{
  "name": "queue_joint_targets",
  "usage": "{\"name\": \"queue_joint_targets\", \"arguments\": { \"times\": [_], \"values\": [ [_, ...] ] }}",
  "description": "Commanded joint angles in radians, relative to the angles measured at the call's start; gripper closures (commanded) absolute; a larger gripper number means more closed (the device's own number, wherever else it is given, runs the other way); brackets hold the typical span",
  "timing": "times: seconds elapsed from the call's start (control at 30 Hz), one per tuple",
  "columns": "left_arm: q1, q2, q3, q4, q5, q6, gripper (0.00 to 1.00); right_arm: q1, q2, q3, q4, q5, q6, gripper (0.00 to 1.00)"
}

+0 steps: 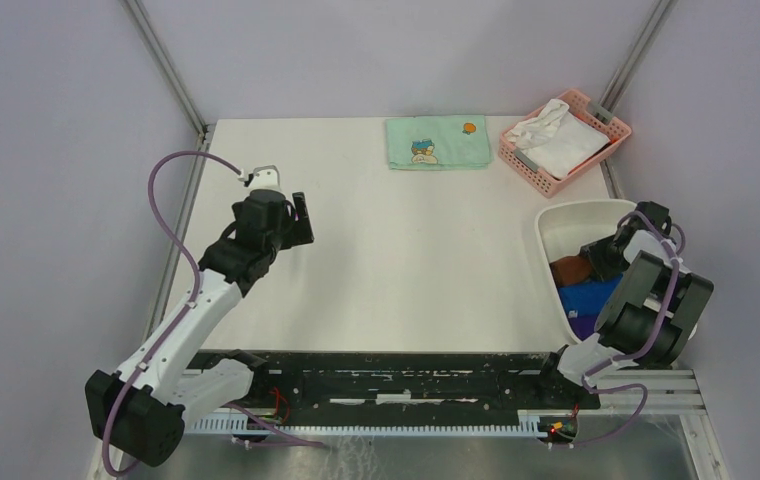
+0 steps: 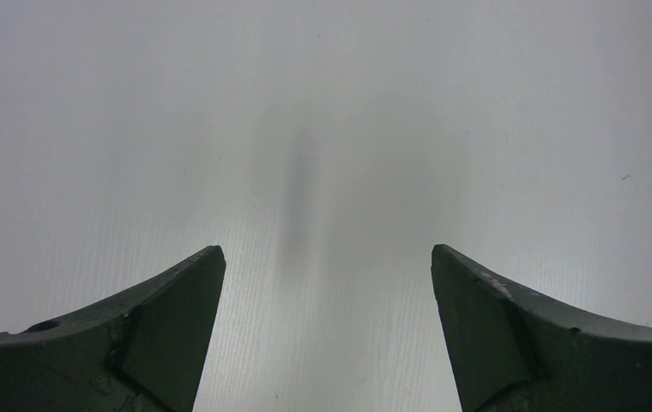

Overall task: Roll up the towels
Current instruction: Place the towel in the bin, then reset both arms

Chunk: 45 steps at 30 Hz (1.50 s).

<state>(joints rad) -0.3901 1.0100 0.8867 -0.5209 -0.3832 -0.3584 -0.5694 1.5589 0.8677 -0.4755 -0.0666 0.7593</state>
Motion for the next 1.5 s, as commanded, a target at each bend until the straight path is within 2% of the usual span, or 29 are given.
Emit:
{"name": "queue_joint_targets", "arguments": {
  "times": [0.0,0.23,0.43,0.57,0.9,1.13,1.23,1.3,1.47],
  "values": [
    [0.0,0.012,0.001,0.045,0.007,0.047,0.04,-0.005,-0.031,0.008,-0.106,0.119,-0.041,0.52],
    [0.001,0.028,0.006,0.041,0.013,0.047,0.04,-0.005,-0.021,0.001,-0.126,0.167,-0.028,0.47],
    [0.0,0.024,0.004,0.042,0.014,0.047,0.04,-0.006,0.046,-0.023,-0.102,0.172,-0.008,0.4],
    [0.001,0.024,0.004,0.041,0.016,0.047,0.04,-0.005,0.025,-0.032,-0.093,0.156,0.002,0.34],
    [0.001,0.019,0.006,0.042,0.021,0.049,0.04,-0.005,-0.098,0.021,-0.157,0.093,0.012,0.2],
    [0.001,0.007,0.004,0.041,0.029,0.049,0.04,-0.006,-0.195,0.053,-0.219,0.067,0.03,0.14],
    [0.001,-0.005,0.007,0.04,0.036,0.044,0.04,-0.004,-0.273,0.068,-0.262,0.073,0.028,0.11],
    [0.0,-0.021,0.014,0.037,0.046,0.04,0.04,-0.005,-0.336,0.085,-0.286,0.071,0.014,0.0],
    [0.001,-0.092,0.051,0.019,0.07,0.006,0.04,-0.005,-0.518,0.142,-0.342,0.01,-0.058,0.0]
  ]
}}
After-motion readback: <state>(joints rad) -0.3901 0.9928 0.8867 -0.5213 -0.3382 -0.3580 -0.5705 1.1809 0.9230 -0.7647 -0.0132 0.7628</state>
